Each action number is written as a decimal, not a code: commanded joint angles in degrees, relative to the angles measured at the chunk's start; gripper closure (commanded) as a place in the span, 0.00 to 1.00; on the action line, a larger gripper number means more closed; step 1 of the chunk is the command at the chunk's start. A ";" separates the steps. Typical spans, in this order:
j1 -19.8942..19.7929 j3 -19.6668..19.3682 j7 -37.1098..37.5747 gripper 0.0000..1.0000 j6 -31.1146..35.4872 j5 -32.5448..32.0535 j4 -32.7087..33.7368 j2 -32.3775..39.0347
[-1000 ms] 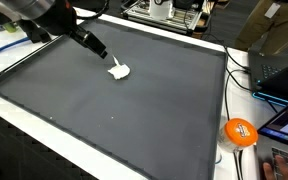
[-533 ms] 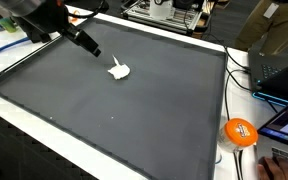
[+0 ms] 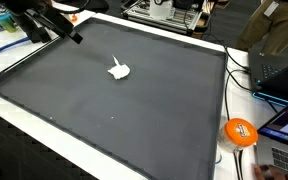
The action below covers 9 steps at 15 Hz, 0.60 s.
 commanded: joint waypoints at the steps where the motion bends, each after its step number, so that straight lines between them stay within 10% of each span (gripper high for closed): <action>1: -3.85 3.57 -0.93 0.00 2.08 5.67 -0.48 -1.05; 9: -4.14 1.87 -0.79 0.00 -0.10 4.45 -1.15 -2.45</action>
